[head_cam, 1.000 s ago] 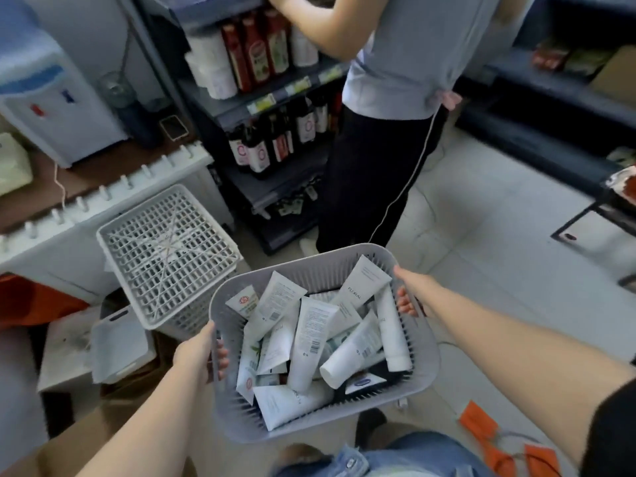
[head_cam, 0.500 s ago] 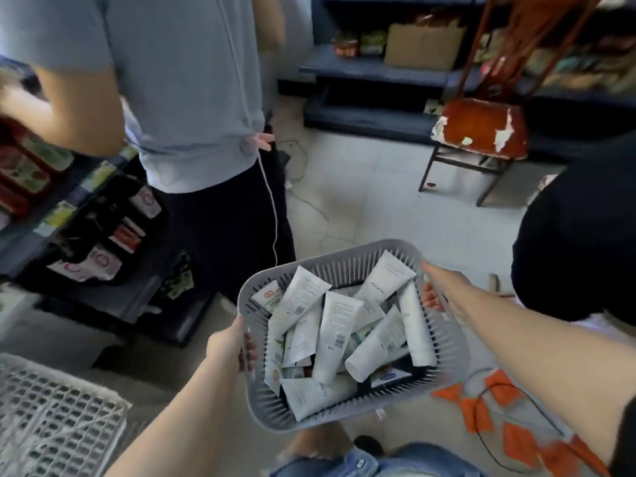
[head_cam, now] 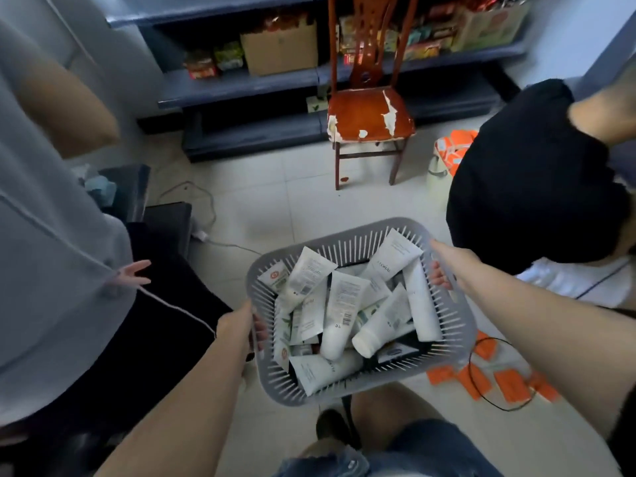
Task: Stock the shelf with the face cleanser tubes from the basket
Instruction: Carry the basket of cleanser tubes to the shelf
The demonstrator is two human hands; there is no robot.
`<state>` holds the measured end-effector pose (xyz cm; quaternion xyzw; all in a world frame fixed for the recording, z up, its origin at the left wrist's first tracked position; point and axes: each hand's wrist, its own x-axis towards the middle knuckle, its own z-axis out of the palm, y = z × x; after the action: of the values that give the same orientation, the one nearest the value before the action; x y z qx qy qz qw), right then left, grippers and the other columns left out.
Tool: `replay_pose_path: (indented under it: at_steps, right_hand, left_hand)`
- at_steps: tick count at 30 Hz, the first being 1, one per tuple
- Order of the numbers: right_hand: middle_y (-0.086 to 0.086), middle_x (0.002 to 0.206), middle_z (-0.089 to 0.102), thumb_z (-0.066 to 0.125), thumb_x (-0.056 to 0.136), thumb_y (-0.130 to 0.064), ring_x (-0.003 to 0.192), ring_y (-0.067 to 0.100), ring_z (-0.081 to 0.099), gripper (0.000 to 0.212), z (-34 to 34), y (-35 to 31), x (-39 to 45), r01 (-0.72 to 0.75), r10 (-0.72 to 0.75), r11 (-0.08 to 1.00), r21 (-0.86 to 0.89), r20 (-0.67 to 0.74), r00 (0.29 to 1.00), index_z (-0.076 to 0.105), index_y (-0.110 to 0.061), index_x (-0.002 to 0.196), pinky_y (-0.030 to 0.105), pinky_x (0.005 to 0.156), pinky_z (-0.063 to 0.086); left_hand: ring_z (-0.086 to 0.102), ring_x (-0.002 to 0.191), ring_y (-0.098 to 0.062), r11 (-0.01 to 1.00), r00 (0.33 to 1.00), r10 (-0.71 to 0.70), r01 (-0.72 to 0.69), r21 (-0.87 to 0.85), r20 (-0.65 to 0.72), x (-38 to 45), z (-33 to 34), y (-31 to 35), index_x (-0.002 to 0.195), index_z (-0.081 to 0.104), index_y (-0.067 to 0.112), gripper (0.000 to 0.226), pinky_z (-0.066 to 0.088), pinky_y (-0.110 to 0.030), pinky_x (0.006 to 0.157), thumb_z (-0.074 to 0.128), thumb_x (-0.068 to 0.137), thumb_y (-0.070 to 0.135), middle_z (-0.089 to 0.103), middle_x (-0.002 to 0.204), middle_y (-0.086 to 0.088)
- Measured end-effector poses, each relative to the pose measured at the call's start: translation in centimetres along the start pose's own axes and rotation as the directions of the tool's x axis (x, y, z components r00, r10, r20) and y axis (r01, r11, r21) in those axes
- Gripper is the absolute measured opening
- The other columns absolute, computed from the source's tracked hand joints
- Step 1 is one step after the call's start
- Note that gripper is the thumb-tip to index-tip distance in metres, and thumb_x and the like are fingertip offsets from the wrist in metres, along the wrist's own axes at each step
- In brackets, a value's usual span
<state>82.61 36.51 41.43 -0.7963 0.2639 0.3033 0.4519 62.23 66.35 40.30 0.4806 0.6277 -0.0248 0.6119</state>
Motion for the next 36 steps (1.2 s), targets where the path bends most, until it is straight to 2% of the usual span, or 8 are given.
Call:
replay_pose_path:
  at_steps: [4,7,8,11,15,22,30,36]
  right_hand:
    - [0.008,0.057,0.046,0.054,0.087,-0.05,0.041,0.016,0.04,0.045,0.8,-3.2,2.6,-0.037,0.038,0.997,0.067,-0.011,0.999,0.048,-0.009,0.07,0.017,0.037,0.033]
    - [0.009,0.056,0.048,0.057,0.082,-0.054,0.031,0.017,0.041,0.047,1.8,-4.6,4.7,-0.075,0.077,0.995,0.065,-0.021,0.997,0.05,-0.008,0.077,0.017,0.037,0.035]
    - [0.009,0.055,0.049,0.057,0.081,-0.055,0.031,0.017,0.042,0.048,2.2,-5.2,5.5,-0.092,0.094,0.994,0.066,-0.024,0.995,0.051,-0.008,0.074,0.017,0.038,0.035]
    - [0.008,0.056,0.049,0.055,0.083,-0.056,0.042,0.018,0.043,0.052,3.0,-8.2,8.4,-0.121,0.121,0.991,0.062,0.015,0.993,0.048,-0.009,0.062,0.019,0.041,0.034]
    - [0.011,0.058,0.051,0.055,0.084,-0.054,0.045,0.021,0.044,0.051,4.1,-13.1,11.4,-0.099,0.098,0.995,0.031,0.046,0.994,0.049,-0.007,0.063,0.022,0.042,0.035]
    - [0.01,0.058,0.053,0.057,0.083,-0.053,0.047,0.021,0.048,0.051,6.2,-21.4,15.8,-0.071,0.071,0.997,-0.004,0.084,0.994,0.052,-0.006,0.063,0.023,0.044,0.04]
    - [0.01,0.06,0.057,0.054,0.086,-0.051,0.051,0.021,0.052,0.05,9.4,-30.9,22.4,-0.089,0.095,0.994,-0.071,0.088,0.992,0.055,-0.006,0.065,0.027,0.048,0.044]
    - [0.011,0.061,0.057,0.053,0.087,-0.049,0.052,0.021,0.052,0.048,11.4,-39.6,27.7,-0.142,0.145,0.988,-0.067,0.046,0.988,0.055,-0.005,0.068,0.028,0.052,0.046]
  left_hand:
    - [0.043,0.048,-0.021,0.997,1.0,-0.008,0.007,0.072,0.02,2.9,2.7,5.0,0.062,0.044,0.009,0.04,0.042,-0.03,0.052,0.052,0.092,0.034,0.047,0.059,-0.011]
    - [0.044,0.048,-0.021,0.992,0.999,0.011,-0.015,0.122,0.033,4.1,3.7,7.4,0.063,0.047,0.008,0.04,0.043,-0.03,0.053,0.054,0.091,0.036,0.049,0.059,-0.013]
    - [0.044,0.048,-0.021,0.991,0.999,0.019,-0.024,0.128,0.039,4.7,4.1,8.2,0.064,0.048,0.008,0.04,0.042,-0.03,0.053,0.055,0.09,0.037,0.048,0.058,-0.013]
    - [0.043,0.047,-0.02,0.991,1.0,0.021,-0.023,0.134,0.014,6.9,5.5,11.2,0.063,0.05,0.008,0.037,0.04,-0.028,0.053,0.053,0.09,0.033,0.047,0.056,-0.012]
    - [0.045,0.044,-0.02,0.99,0.999,-0.015,0.019,0.137,-0.033,9.2,7.1,15.6,0.059,0.052,0.009,0.038,0.041,-0.027,0.049,0.06,0.083,0.037,0.05,0.054,-0.009]
    - [0.044,0.043,-0.023,0.992,0.996,0.011,0.0,0.123,-0.087,12.6,9.9,22.6,0.06,0.052,0.006,0.028,0.039,-0.028,0.048,0.054,0.082,0.024,0.049,0.054,-0.012]
    - [0.046,0.046,-0.023,0.988,0.996,-0.034,0.046,0.148,-0.084,19.5,14.3,32.1,0.061,0.053,0.007,0.02,0.042,-0.03,0.052,0.054,0.077,0.019,0.051,0.058,-0.01]
    - [0.047,0.047,-0.022,0.978,0.997,-0.049,0.059,0.199,-0.052,25.5,18.8,41.9,0.062,0.054,0.008,0.024,0.043,-0.029,0.051,0.056,0.081,0.022,0.053,0.057,-0.009]
